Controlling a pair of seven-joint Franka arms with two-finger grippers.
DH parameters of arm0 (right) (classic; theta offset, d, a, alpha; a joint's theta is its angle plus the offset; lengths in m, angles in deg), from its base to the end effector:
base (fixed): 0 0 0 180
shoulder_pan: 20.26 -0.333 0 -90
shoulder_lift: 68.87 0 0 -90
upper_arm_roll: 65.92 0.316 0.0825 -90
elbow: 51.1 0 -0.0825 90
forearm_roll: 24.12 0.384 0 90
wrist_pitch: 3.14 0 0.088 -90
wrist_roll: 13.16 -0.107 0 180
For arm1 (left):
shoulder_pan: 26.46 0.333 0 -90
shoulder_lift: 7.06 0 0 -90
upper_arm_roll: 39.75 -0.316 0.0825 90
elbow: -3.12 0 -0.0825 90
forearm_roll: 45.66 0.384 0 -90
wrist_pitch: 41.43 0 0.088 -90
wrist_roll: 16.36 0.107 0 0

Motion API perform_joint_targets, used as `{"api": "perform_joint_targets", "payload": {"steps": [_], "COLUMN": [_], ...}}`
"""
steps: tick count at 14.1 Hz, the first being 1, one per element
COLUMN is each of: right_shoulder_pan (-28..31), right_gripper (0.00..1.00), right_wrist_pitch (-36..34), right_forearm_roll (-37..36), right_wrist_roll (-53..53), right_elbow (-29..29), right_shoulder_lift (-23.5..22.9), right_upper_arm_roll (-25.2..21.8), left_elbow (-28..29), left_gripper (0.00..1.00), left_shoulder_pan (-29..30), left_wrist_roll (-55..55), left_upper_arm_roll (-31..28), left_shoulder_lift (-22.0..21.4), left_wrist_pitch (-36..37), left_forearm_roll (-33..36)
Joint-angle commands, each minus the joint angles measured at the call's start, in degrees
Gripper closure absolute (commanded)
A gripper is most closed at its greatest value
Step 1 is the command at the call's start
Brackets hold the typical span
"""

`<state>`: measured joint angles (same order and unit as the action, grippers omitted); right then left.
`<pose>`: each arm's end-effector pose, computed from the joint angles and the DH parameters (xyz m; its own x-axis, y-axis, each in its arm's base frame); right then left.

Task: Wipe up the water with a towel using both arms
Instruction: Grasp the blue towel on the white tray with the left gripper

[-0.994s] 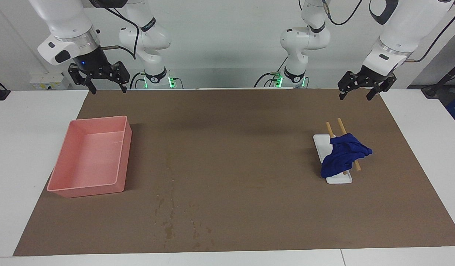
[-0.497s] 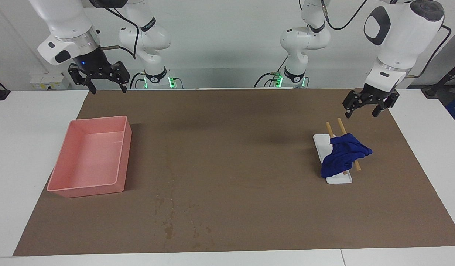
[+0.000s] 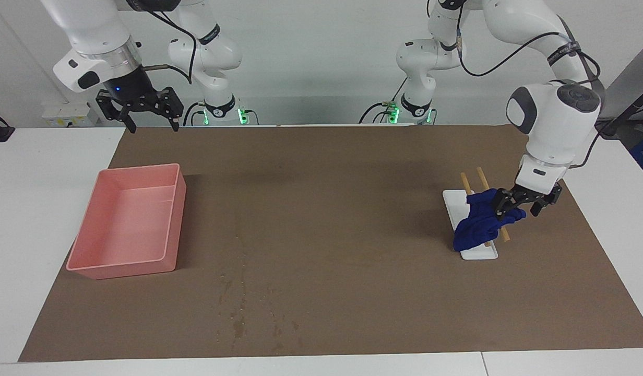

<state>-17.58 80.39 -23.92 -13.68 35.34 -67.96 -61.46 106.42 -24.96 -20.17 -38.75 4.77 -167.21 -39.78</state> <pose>0.5378 0.0175 0.6524 0.9991 0.0223 -0.0350 0.0223 -0.9998 -0.0019 0.6345 0.0098 0.4483 0.9821 0.0159 0.1878 0.0309 -0.9966 -0.0769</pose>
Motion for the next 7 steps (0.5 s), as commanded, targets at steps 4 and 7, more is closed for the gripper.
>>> {"api": "perform_joint_targets", "payload": {"steps": [4, 7], "right_shoulder_pan": [0.83, 0.83], "right_gripper": [0.0, 0.0], "right_wrist_pitch": [0.66, 0.66], "right_forearm_roll": [-0.02, -0.02], "right_wrist_roll": [2.01, 2.01], "right_elbow": [2.42, 2.59], "right_shoulder_lift": [1.81, 1.9], "right_upper_arm_roll": [0.55, 0.55], "left_elbow": [5.51, 5.76], "left_gripper": [0.0, 0.0], "left_shoulder_pan": [-0.71, -0.71], "left_wrist_roll": [-10.6, -10.69], "left_upper_arm_roll": [0.32, 0.23], "left_shoulder_lift": [-3.49, -4.01], "left_wrist_pitch": [0.79, 2.29], "left_forearm_roll": [1.41, 1.41]}}
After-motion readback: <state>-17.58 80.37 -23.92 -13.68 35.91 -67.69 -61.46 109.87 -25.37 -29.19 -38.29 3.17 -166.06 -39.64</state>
